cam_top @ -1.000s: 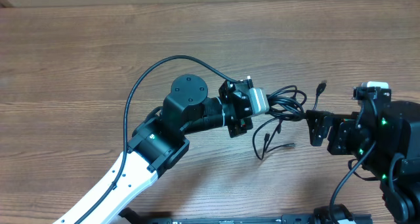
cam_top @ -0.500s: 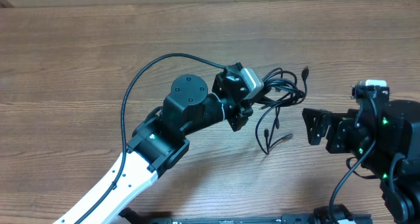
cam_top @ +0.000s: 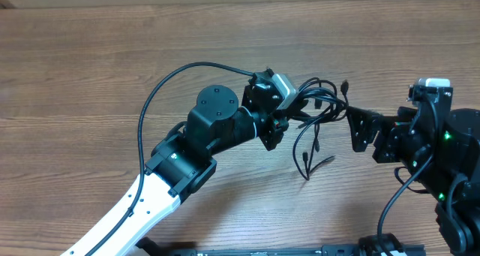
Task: Untangle cables
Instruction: 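Move the right gripper toward the bundle's hanging connectors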
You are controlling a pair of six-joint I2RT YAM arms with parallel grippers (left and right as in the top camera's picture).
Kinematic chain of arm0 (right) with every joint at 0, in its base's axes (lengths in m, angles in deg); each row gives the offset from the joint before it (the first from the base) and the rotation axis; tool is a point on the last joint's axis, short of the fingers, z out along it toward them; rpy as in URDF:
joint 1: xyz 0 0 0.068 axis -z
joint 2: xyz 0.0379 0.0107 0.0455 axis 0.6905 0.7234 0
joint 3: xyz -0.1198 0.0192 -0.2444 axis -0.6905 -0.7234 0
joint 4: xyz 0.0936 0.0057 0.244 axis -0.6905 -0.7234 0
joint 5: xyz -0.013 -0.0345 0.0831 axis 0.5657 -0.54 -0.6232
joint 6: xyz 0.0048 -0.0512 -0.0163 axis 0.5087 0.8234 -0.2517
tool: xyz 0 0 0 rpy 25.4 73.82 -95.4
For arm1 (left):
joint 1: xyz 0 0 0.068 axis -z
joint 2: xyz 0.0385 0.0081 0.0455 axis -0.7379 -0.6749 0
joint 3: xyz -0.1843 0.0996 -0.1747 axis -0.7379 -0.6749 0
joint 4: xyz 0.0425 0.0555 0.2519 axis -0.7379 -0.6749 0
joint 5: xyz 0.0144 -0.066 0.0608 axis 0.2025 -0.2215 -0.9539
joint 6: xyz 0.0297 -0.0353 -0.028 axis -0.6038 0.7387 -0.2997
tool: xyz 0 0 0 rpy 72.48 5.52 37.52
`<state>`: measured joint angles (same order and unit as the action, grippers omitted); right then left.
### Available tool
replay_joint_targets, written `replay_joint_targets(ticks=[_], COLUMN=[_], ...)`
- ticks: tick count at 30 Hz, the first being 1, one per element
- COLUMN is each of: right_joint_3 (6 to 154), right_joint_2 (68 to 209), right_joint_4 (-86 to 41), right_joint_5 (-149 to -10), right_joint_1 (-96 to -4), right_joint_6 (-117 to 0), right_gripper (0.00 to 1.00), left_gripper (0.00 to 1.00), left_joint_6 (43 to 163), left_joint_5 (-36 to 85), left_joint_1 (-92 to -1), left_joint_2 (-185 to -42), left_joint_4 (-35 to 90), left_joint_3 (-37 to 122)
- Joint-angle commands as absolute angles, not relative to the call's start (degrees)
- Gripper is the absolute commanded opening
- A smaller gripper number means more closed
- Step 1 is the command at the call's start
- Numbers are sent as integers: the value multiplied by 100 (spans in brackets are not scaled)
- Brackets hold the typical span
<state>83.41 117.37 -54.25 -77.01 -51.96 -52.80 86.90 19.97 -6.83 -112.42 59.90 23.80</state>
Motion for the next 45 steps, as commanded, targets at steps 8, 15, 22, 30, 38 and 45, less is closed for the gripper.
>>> replay_joint_targets(ticks=[8,15,22,30,38,45], right_joint_3=[8343,8345,8343,8345,8343,8345], right_joint_2=[11759,11919,12120,12194,12196,12196], right_joint_4=[-5382,-5351,-5307,-5336,-5331,-5305], right_joint_5=[-7740,-7740,-7762,-7952,-8236,-8289], right_joint_1=[-5185,-5185,-5185,-5185,-5188,-5185], right_joint_6=[-5324,-5321,-5321,-5321,-5321,-5321], right_gripper=[100,100,100,100,100,100], left_gripper=[4,4,4,4,4,4], left_joint_6=[8867,8863,8863,8860,8860,8863], left_joint_5=[2283,2552,2556,2440,2440,2491], left_joint_1=[-702,-702,-702,-704,-704,-702], left_joint_2=[-11113,-11113,-11113,-11119,-11119,-11119], left_joint_4=[6052,6143,6148,6165,6168,6168], left_joint_3=[2450,2450,2450,2450,2450,2450])
